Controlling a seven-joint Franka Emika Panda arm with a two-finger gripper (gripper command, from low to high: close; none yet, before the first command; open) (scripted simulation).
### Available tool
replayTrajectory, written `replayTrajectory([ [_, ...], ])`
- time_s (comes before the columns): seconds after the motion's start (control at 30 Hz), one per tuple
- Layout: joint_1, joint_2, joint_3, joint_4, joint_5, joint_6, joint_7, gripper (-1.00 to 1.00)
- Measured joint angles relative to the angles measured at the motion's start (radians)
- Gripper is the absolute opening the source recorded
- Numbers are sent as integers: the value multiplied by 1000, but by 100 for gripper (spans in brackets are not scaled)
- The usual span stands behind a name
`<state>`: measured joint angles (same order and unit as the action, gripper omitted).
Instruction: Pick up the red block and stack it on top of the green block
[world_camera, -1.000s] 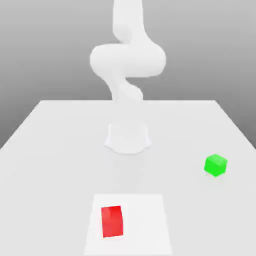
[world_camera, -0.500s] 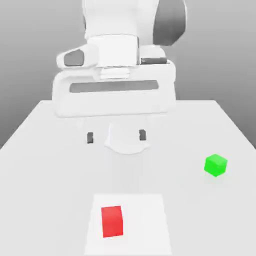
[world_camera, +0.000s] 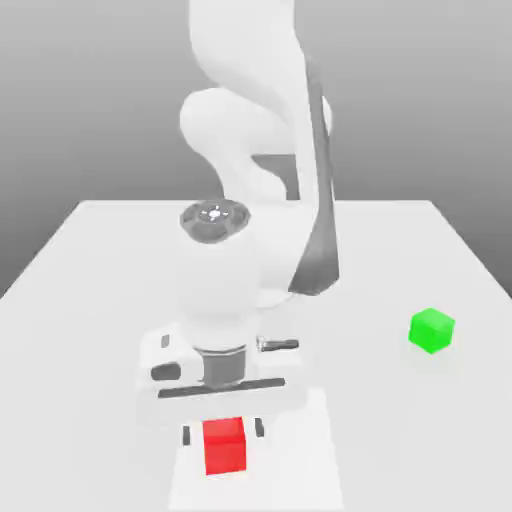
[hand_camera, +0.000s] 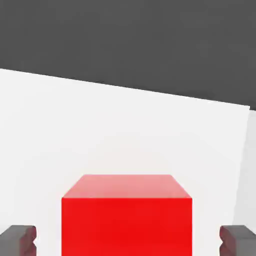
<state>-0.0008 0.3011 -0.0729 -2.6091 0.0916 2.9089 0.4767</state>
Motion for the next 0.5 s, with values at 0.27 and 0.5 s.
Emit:
replayTrajectory([
  [0.27,9,-85,-16,-13,-31,-72,23,-100],
  [0.5,192,-267,88,-86,-24,-182,76,-100],
])
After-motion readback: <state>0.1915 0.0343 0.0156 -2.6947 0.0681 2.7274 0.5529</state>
